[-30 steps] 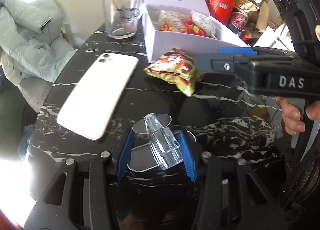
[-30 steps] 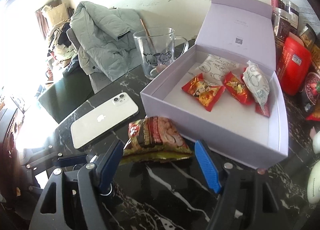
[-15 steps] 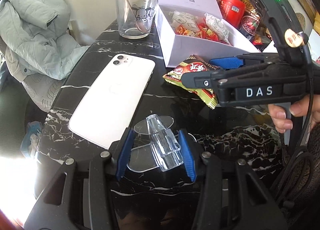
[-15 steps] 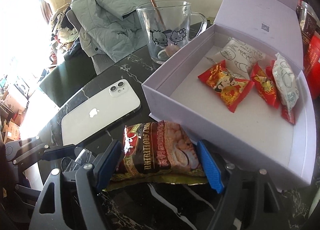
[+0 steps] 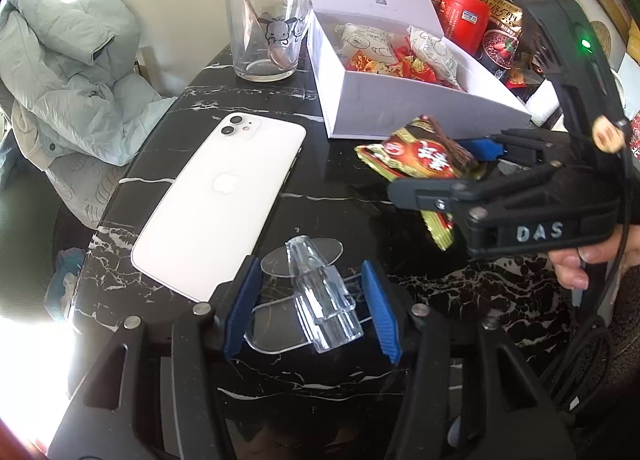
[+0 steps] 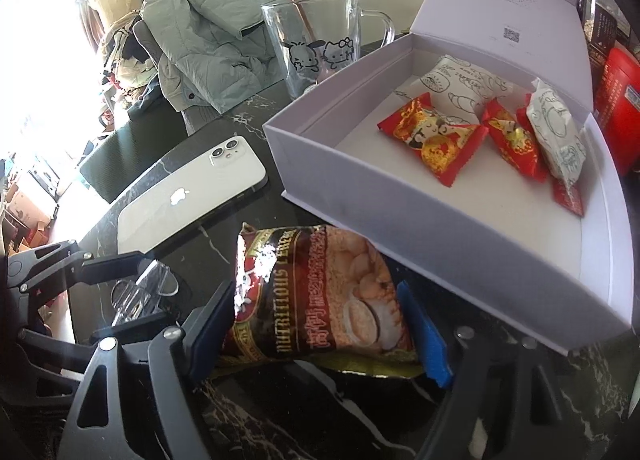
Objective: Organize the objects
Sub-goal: 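Lift the clear plastic stand with the left gripper while the right holds the cereal bag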
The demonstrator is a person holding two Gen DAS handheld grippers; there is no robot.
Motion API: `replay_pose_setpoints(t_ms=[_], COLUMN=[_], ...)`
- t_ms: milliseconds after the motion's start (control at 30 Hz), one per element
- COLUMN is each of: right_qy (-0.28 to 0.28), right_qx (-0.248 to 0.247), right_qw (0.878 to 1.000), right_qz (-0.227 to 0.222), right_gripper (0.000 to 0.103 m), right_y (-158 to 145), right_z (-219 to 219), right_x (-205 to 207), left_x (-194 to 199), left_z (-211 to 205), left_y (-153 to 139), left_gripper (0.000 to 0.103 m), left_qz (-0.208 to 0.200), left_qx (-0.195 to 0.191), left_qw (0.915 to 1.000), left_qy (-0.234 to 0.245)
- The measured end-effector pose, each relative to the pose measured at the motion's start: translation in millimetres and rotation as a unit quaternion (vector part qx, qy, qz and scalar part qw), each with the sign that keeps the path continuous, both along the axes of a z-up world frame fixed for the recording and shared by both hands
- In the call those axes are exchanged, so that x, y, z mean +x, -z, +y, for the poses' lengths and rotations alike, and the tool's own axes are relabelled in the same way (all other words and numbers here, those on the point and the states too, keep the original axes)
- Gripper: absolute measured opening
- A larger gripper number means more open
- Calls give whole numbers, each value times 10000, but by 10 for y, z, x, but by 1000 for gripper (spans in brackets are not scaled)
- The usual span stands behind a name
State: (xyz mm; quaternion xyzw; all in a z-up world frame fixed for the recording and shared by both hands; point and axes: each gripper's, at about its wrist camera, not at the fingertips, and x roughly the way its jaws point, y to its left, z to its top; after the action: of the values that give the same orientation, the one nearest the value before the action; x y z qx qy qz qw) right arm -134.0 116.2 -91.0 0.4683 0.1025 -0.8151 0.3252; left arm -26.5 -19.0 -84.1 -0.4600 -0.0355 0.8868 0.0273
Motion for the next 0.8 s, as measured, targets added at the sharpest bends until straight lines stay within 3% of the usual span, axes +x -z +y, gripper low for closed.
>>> replay_pose_setpoints(t_ms=[267, 467, 633, 800], right_qy=[474, 479, 576, 768], right_qx=[51, 103, 88, -3], right_qw=[9989, 9987, 9982, 9969], right_qz=[-11, 130, 165, 147], right_gripper=[81, 77, 74, 70], right_y=[1, 7, 3, 10], right_z=[448, 635, 743, 834], right_x=[222, 456, 526, 550], left_x=[-43, -80, -104, -136], left_z=[101, 276, 401, 450], left_y=[-4, -14, -21, -13], left_gripper=[54, 54, 42, 42], left_qz=[0, -74, -65, -127], left_qx=[-102, -153, -310, -344], left_qw=[9999, 9994, 9986, 9980], left_qy=[17, 310, 420, 514])
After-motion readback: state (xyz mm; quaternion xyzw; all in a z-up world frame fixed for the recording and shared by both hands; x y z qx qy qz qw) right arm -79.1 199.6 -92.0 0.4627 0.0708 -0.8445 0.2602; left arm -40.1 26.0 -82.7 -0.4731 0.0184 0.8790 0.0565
